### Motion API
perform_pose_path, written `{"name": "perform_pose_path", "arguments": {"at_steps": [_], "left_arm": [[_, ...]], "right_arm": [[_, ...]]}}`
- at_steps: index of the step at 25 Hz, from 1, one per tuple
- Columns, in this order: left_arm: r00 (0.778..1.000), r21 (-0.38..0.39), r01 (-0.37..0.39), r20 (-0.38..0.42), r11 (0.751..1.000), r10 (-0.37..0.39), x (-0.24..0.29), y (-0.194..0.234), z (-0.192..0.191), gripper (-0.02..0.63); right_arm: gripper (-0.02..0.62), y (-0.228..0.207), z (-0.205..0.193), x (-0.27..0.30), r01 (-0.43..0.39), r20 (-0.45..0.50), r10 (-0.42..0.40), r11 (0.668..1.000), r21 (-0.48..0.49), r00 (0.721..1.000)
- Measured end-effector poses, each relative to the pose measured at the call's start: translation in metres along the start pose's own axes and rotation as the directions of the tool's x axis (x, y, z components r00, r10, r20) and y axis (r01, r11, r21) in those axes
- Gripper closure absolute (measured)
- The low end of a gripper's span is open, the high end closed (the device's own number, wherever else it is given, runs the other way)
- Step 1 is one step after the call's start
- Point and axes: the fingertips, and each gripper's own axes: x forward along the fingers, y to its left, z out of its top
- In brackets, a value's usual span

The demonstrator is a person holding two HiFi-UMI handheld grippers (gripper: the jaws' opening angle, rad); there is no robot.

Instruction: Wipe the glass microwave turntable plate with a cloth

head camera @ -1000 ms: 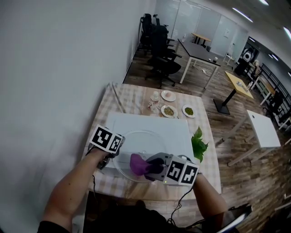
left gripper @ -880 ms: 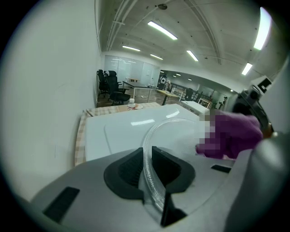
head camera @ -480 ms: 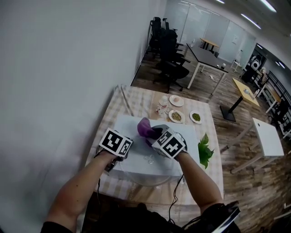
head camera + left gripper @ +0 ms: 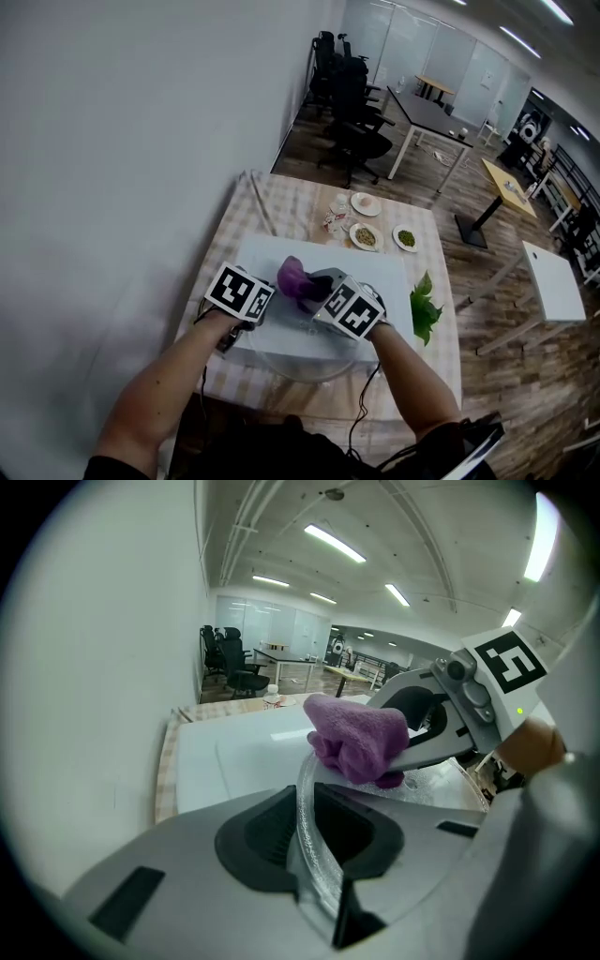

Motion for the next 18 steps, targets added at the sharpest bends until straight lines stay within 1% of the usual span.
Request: {"name": "perform_pose_path", "arguments": {"at_steps": [3,6,9,13,18], "left_arm": [[1.000,-0.001,0.001,0.001,1.000,-0.001,0.000,0.001,0.000,0.537],[1.000,-0.001,0.001,0.000,1.000,-0.001,0.000,0.002,0.000,0.537],[1.000,-0.003,0.004,0.000,1.000,-0.004,0.002,0.002,0.001,0.538],[1.000,-0.008,0.007,-0.003,1.000,-0.007,0.001,0.002,0.001,0.538],[1.000,-0.009,0.009,-0.005,1.000,-0.009,0.002,0.002,0.001,0.538]], "right_arm": [[0.476,0.016,0.000,-0.007,-0.038,0.006,0.038,0.999,-0.016,0.999],[0.476,0.030,-0.001,-0.014,-0.039,0.006,0.040,0.999,-0.034,0.999],[0.476,0.049,-0.005,-0.022,-0.074,0.004,0.074,0.994,-0.077,0.997],[0.476,0.084,-0.003,-0.038,-0.162,0.011,0.167,0.972,-0.171,0.986],[0.476,0.122,-0.003,-0.054,-0.262,0.005,0.272,0.932,-0.251,0.962]]}}
